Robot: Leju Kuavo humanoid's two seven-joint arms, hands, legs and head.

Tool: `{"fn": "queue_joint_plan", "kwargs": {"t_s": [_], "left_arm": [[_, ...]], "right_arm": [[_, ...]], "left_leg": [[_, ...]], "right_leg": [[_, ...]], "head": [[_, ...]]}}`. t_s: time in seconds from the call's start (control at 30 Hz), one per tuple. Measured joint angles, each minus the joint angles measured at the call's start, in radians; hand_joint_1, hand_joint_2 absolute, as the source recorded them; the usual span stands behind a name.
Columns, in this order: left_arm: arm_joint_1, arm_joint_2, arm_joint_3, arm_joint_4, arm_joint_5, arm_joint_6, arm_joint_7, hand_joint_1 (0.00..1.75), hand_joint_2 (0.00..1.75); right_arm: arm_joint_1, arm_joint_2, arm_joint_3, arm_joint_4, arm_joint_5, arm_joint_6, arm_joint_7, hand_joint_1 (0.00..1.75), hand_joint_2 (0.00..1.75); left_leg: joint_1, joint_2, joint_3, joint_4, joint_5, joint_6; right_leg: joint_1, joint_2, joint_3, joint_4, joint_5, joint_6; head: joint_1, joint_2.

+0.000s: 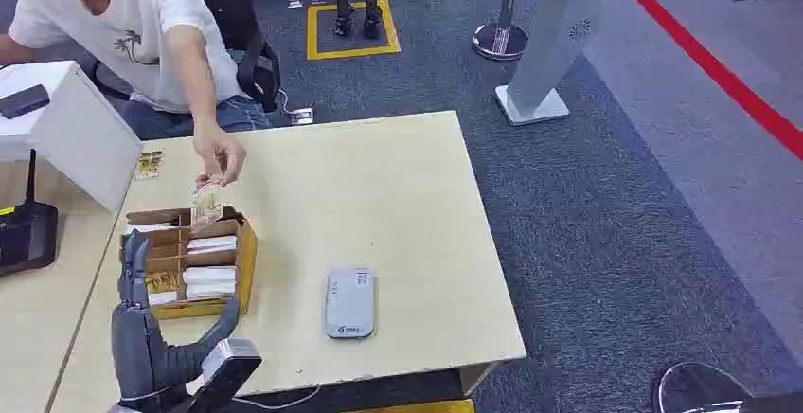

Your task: Pass the card to the sensor for recognition and then transmit it.

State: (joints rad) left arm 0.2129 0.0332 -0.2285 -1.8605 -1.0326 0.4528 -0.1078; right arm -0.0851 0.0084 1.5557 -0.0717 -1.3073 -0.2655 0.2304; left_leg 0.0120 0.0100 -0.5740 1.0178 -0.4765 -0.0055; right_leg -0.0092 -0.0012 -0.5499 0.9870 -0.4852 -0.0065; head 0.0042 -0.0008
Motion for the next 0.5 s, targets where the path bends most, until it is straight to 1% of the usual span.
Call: {"fn": "queue_joint_plan", "kwargs": {"t_s": [0.03,0.13,0.23,0.3,0.4,0.43,0.5], "left_arm": [[-0.007,0.012,0.004,0.0,-0.066,-0.002,0.038,0.0,1.75],[-0.022,0.042,0.011,0.0,-0.165,-0.008,0.098,0.0,1.75],[-0.035,0.074,0.02,0.002,-0.293,-0.031,0.167,0.0,1.75],[-0.048,0.096,0.021,0.008,-0.376,-0.06,0.224,0.0,1.75],[-0.078,0.141,0.021,0.032,-0.494,-0.137,0.31,0.0,1.75],[-0.089,0.159,0.021,0.044,-0.517,-0.163,0.333,0.0,1.75],[-0.108,0.186,0.021,0.062,-0.529,-0.198,0.37,0.0,1.75]], "right_arm": [[0.0,0.0,0.0,0.0,0.0,0.0,0.0,0.0,1.75],[0.0,0.0,0.0,0.0,0.0,0.0,0.0,0.0,1.75],[0.0,0.0,0.0,0.0,0.0,0.0,0.001,0.0,1.75],[0.0,0.0,0.0,0.0,0.002,0.002,0.006,0.0,1.75],[0.0,0.0,0.0,0.0,0.003,0.002,0.015,0.0,1.75],[0.0,0.0,0.0,0.0,0.003,0.002,0.018,0.0,1.75],[0.0,0.0,0.0,0.0,0.003,0.002,0.018,0.0,1.75]], "left_leg": [[0.0,0.0,0.0,0.0,0.0,0.0],[0.0,0.0,0.0,0.0,0.0,0.0],[0.0,0.0,0.0,0.0,0.0,0.0],[0.0,0.0,0.0,0.0,0.0,0.0],[0.0,0.0,0.0,0.0,0.0,0.0],[0.0,0.0,0.0,0.0,0.0,0.0],[0.0,0.0,0.0,0.0,0.0,0.0]], "right_leg": [[0.0,0.0,0.0,0.0,0.0,0.0],[0.0,0.0,0.0,0.0,0.0,0.0],[0.0,0.0,0.0,0.0,0.0,0.0],[0.0,0.0,0.0,0.0,0.0,0.0],[0.0,0.0,0.0,0.0,0.0,0.0],[0.0,0.0,0.0,0.0,0.0,0.0],[0.0,0.0,0.0,0.0,0.0,0.0]], "head": [[0.0,0.0],[0.0,0.0],[0.0,0.0],[0.0,0.0],[0.0,0.0],[0.0,0.0],[0.0,0.0]]}}
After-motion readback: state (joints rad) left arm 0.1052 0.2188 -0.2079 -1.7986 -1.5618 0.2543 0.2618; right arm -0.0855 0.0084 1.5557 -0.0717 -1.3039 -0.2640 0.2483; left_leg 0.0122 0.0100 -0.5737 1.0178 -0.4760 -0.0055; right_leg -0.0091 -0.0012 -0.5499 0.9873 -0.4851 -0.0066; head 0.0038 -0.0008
